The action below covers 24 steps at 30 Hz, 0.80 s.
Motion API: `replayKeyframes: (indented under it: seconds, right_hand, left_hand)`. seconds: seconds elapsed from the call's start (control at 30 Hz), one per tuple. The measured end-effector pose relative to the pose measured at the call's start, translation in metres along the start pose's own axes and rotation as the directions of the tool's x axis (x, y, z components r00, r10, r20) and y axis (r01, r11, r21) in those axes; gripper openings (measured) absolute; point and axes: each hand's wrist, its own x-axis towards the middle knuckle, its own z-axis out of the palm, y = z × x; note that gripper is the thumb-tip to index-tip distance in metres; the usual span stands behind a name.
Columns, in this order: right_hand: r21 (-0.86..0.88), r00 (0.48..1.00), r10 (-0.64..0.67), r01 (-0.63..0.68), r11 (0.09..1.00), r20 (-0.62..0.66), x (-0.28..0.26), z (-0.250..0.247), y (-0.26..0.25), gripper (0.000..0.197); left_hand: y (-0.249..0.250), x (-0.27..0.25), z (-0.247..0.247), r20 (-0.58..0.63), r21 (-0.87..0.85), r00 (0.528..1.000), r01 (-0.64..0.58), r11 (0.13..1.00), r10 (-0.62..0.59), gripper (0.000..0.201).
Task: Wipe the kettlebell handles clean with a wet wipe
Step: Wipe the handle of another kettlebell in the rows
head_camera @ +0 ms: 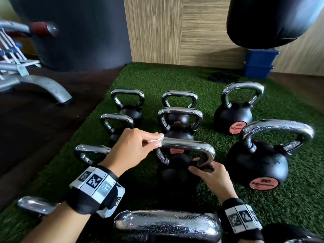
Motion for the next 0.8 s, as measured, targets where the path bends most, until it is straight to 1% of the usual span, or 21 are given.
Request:
replayKeyframes:
  seconds: [0.1,0.17,0.2,0.23,0.33,0.4,0.47,0.53,0.57,0.67,0.73,0.8]
  right_hand:
    - [0.008,1.000,-0.004,0.004,1.000,0.001,-0.001,0.000,-0.001,0.027]
    - [0.012,1.000,-0.001,0.000,1.000,0.002,-0.001,0.000,0.000,0.026]
    - [0.012,1.000,0.000,0.000,1.000,0.003,-0.002,0.000,0.000,0.027]
    - [0.012,1.000,0.001,-0.001,1.000,0.005,-0.002,0.000,0.000,0.027]
    - [0.014,1.000,0.004,-0.004,1.000,0.005,-0.003,0.000,0.000,0.029]
    - [0.004,1.000,0.008,-0.008,1.000,0.002,-0.002,0.000,0.000,0.030]
    - [-0.007,1.000,0.009,-0.009,1.000,0.002,-0.002,0.000,-0.002,0.030]
    - [-0.009,1.000,0.007,-0.007,1.000,0.001,-0.002,0.000,-0.003,0.029]
    - [-0.008,1.000,0.008,-0.008,1.000,-0.003,-0.002,0.000,-0.003,0.028]
    - [-0.020,1.000,0.018,-0.018,1.000,0.002,-0.001,-0.001,-0.006,0.028]
    - [-0.035,1.000,0.017,-0.016,0.999,0.016,0.000,-0.002,-0.009,0.029]
    - [-0.048,1.000,0.019,-0.019,0.999,0.014,-0.002,-0.003,-0.012,0.029]
  left_hand:
    - [-0.016,-0.001,-0.001,0.033,-0.110,0.994,0.107,0.988,-0.104,0.024]
    - [-0.028,-0.004,-0.001,0.062,-0.223,0.982,0.187,0.957,-0.178,0.023]
    - [-0.033,-0.005,0.001,0.067,-0.270,0.978,0.208,0.940,-0.197,0.022]
    - [-0.036,-0.007,0.003,0.069,-0.307,0.978,0.210,0.929,-0.198,0.023]
    - [-0.045,-0.014,0.010,0.049,-0.376,0.988,0.154,0.914,-0.147,0.036]
    - [-0.053,-0.017,0.017,0.044,-0.426,0.985,0.169,0.889,-0.166,0.038]
    - [-0.062,-0.021,0.028,0.092,-0.494,0.970,0.240,0.836,-0.224,0.035]
    - [-0.067,-0.027,0.040,0.170,-0.580,0.943,0.331,0.745,-0.286,0.029]
    - [-0.069,-0.028,0.046,0.201,-0.599,0.932,0.360,0.716,-0.300,0.026]
    - [-0.074,-0.032,0.058,0.228,-0.590,0.929,0.369,0.718,-0.290,0.021]
    - [-0.073,-0.032,0.059,0.206,-0.594,0.938,0.345,0.727,-0.277,0.022]
    - [-0.071,-0.033,0.059,0.162,-0.576,0.953,0.301,0.760,-0.255,0.029]
